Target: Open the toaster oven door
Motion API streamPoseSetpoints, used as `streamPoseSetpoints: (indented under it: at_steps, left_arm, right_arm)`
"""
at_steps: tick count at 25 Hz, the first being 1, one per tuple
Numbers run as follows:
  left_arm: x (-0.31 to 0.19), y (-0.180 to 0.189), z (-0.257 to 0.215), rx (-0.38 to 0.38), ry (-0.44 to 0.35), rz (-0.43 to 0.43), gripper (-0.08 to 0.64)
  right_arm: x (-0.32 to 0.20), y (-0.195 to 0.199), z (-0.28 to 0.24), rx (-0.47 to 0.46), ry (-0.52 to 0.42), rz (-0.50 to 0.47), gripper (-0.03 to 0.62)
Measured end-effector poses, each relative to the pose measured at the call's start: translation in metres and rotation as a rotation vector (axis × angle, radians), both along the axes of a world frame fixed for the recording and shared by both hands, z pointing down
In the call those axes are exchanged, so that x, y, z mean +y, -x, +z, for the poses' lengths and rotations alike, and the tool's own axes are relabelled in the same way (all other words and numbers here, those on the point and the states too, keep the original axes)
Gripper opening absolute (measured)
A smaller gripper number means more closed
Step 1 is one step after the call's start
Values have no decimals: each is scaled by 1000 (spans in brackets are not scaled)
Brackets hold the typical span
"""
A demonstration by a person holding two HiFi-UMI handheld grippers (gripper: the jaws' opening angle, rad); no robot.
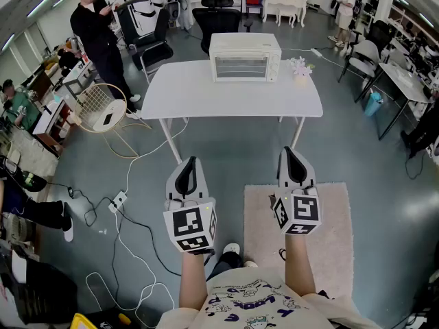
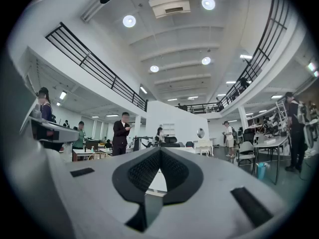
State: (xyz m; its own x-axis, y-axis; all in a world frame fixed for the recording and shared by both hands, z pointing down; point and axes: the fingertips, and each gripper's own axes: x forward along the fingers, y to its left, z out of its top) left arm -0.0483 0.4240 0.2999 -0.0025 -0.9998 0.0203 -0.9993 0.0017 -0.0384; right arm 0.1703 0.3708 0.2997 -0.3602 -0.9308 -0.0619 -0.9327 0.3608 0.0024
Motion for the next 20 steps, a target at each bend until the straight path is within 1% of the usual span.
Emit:
streamPoseSetpoints:
  at_steps: [7, 14, 17, 18, 19, 20]
  left_arm:
    - [-10, 1, -1, 2, -1, 3, 5]
    - [-23, 11, 7, 8, 2, 3, 5]
    - [-34, 15, 10, 11, 4, 6, 5]
    - [-38, 17, 10, 12, 5, 8, 5]
    - [-42, 18, 10, 12, 5, 11, 5]
    - [-46, 20, 11, 13, 5, 13, 5]
  right_arm:
    - [-8, 1, 1, -1, 6, 2, -5]
    - [-21, 9, 11, 3, 14, 2, -5]
    - [-31, 13, 12, -18, 16, 5, -3]
    - [-35, 15, 12, -30, 19, 3, 6]
    - [-39, 18, 13, -38, 24, -1, 83]
    - [-43, 20, 13, -43, 27, -3, 123]
